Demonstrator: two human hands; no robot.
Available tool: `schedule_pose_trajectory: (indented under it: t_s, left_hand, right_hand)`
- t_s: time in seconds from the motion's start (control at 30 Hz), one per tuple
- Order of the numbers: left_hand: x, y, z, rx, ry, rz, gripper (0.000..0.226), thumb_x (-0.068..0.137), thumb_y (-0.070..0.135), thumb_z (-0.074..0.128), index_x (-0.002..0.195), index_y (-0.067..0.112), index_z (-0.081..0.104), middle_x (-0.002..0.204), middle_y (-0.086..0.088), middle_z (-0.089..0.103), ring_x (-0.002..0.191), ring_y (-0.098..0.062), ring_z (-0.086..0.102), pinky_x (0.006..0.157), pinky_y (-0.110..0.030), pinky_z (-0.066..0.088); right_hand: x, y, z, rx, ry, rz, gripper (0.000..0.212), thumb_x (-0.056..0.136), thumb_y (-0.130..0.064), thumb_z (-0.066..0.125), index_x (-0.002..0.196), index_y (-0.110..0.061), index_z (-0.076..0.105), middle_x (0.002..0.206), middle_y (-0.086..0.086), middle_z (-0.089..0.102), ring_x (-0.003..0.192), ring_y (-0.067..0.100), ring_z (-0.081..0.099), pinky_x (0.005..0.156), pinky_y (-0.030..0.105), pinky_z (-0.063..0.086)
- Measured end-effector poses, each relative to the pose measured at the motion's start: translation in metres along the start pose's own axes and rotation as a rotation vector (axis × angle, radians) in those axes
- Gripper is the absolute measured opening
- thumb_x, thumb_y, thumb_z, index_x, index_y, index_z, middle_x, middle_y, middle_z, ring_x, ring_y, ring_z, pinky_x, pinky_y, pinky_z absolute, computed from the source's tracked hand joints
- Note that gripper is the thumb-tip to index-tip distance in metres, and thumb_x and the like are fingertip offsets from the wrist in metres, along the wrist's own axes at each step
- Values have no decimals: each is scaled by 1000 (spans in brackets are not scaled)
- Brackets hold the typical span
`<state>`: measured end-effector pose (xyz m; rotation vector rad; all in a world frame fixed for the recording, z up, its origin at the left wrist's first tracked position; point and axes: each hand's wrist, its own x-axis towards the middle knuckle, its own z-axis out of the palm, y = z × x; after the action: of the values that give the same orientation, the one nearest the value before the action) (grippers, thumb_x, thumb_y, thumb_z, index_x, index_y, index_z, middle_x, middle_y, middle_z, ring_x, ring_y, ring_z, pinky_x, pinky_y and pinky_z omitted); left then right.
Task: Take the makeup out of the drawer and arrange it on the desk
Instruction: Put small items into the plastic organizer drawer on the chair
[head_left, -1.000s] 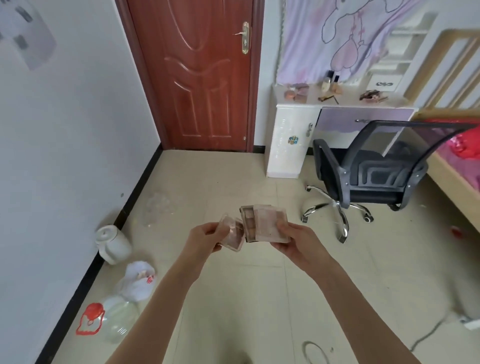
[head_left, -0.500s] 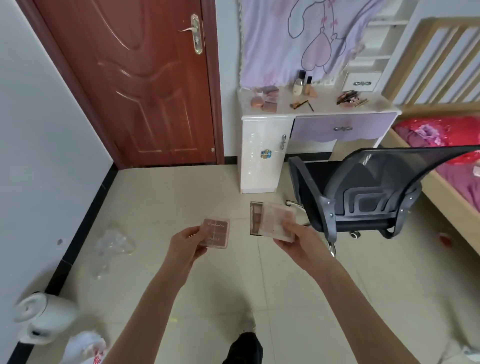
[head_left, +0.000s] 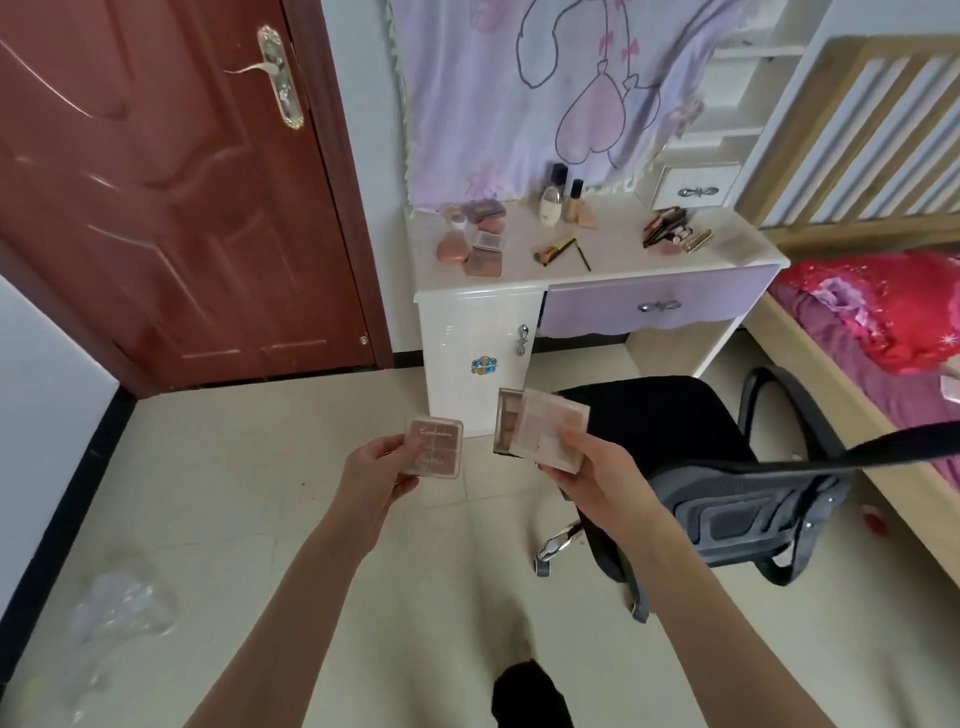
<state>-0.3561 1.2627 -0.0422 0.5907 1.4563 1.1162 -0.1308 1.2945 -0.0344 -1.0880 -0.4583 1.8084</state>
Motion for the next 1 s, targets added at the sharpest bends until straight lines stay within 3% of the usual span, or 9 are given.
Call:
schedule_pose_trajectory:
  t_s: [0.1, 0.17, 0.23, 0.3, 0.43, 0.57, 0.87, 1.0]
  left_hand:
    - [53, 17, 24, 4, 23, -21, 23, 88, 16, 61, 108, 5, 61, 91, -7, 67, 83, -16, 61, 70, -24, 47]
    - [87, 30, 41, -6, 45, -27, 21, 88, 16, 61, 107, 6, 61, 89, -6, 67, 81, -16, 61, 69, -24, 47]
    - [118, 46, 60, -12, 61, -28, 18, 88, 16, 61, 104, 7, 62, 88, -6, 67, 81, -15, 61, 69, -24, 47]
    - [147, 61, 78, -15, 67, -24, 15, 88, 16, 61, 102, 9, 62, 88, -5, 68, 80, -15, 61, 69, -24, 47]
    - [191, 81, 102, -19, 76, -20, 8, 90, 15, 59, 96, 12, 62, 87, -4, 68, 81, -15, 62, 70, -23, 48]
    - [237, 94, 114, -37, 98, -64, 12, 90, 13, 57, 101, 8, 61, 92, -9, 67, 86, -18, 61, 72, -24, 49]
    - [374, 125, 123, -56, 93, -164, 10, 90, 10, 56, 99, 7, 60, 88, -8, 66, 81, -16, 62, 70, -24, 49]
    - [457, 142, 119, -30, 90, -233, 8, 90, 12, 57, 97, 8, 60, 86, -7, 66, 77, -15, 61, 68, -24, 48]
  right_hand:
    - [57, -25, 1, -19, -11, 22, 27, 92, -2, 47, 117, 7, 54, 112, 19, 59, 92, 23, 61, 70, 27, 53]
    - [95, -43, 4, -4, -14, 42, 26, 92, -1, 47, 116, 8, 54, 118, 20, 56, 99, 26, 59, 75, 29, 53]
    - [128, -63, 7, 20, -23, 70, 20, 92, -1, 48, 108, 6, 58, 109, 17, 63, 98, 26, 61, 78, 30, 54]
    - [159, -83, 10, 32, -28, 88, 16, 92, 0, 48, 102, 3, 60, 103, 15, 65, 95, 25, 63, 72, 28, 57]
    - [210, -114, 15, 42, -8, 83, 21, 93, -2, 47, 112, 0, 57, 104, 14, 64, 95, 23, 62, 68, 27, 55]
    - [263, -136, 16, 38, 17, 124, 15, 93, -1, 49, 100, -2, 62, 91, 10, 70, 88, 22, 65, 64, 26, 56]
    - [394, -158, 35, 41, 153, 157, 11, 92, 2, 49, 96, 0, 59, 92, 12, 65, 88, 24, 61, 61, 25, 57]
    - [469, -167, 53, 20, 278, 160, 9, 92, 3, 48, 86, 3, 55, 88, 14, 57, 78, 25, 55, 67, 29, 47]
